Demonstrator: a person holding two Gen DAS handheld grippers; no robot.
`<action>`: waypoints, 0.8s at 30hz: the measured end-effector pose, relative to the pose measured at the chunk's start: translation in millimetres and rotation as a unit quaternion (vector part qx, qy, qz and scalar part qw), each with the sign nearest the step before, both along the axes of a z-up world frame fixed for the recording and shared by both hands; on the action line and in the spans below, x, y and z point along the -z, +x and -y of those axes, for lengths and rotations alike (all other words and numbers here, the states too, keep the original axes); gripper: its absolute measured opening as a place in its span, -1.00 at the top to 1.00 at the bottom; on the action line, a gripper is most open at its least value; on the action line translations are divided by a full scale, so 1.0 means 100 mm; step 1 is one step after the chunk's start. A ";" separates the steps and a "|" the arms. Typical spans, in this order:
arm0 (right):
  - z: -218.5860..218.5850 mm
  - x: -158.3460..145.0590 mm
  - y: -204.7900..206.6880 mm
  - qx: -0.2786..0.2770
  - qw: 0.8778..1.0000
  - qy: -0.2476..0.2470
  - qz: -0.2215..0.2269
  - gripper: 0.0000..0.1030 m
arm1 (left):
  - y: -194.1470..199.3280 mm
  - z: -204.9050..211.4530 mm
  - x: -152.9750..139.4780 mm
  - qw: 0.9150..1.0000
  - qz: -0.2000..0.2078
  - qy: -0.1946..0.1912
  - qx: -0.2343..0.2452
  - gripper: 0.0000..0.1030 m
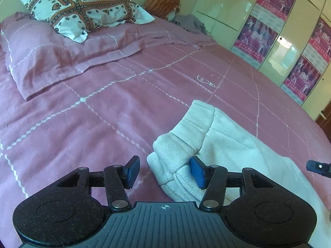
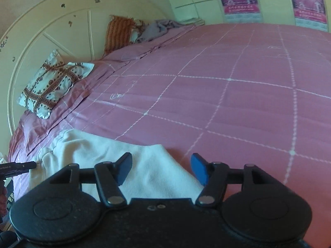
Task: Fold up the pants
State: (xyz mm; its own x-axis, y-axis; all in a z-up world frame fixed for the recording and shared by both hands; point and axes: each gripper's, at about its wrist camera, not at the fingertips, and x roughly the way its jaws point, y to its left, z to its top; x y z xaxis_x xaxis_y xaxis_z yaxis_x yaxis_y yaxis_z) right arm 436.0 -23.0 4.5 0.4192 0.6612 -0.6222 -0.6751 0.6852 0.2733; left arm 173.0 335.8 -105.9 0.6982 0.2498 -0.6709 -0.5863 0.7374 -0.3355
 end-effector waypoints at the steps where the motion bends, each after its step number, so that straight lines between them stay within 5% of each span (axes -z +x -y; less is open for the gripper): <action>1: -0.10 0.04 0.10 -0.010 1.000 -0.007 -0.004 -0.13 | 0.01 0.00 0.04 1.000 0.002 -0.003 0.003 -0.04; 2: -0.17 0.08 0.17 -0.018 1.000 -0.013 -0.005 -0.13 | 0.01 0.00 0.06 1.000 0.005 -0.007 0.008 0.04; 3: -0.22 0.12 0.22 -0.025 1.000 -0.018 -0.007 -0.13 | 0.01 -0.02 0.10 1.000 0.012 -0.016 0.016 0.33; 7: -0.37 0.29 0.34 -0.050 0.998 -0.040 -0.026 -0.08 | -0.02 0.01 0.14 0.999 0.029 -0.018 0.017 0.40; 9: -0.36 0.33 0.36 -0.067 0.996 -0.047 -0.034 0.22 | -0.07 -0.02 0.17 0.999 0.043 -0.030 0.016 0.40; 14: -0.25 0.28 0.36 -0.097 0.993 -0.020 -0.058 0.58 | -0.14 -0.04 0.20 0.997 0.062 -0.039 0.018 0.43; 18: -0.22 0.22 0.36 -0.115 0.991 0.003 -0.067 0.57 | -0.13 -0.07 0.21 0.997 0.065 -0.042 0.021 0.43; 24: -0.45 0.35 0.36 -0.113 0.990 -0.041 -0.069 0.43 | -0.14 -0.10 0.22 0.996 0.070 -0.043 0.029 0.43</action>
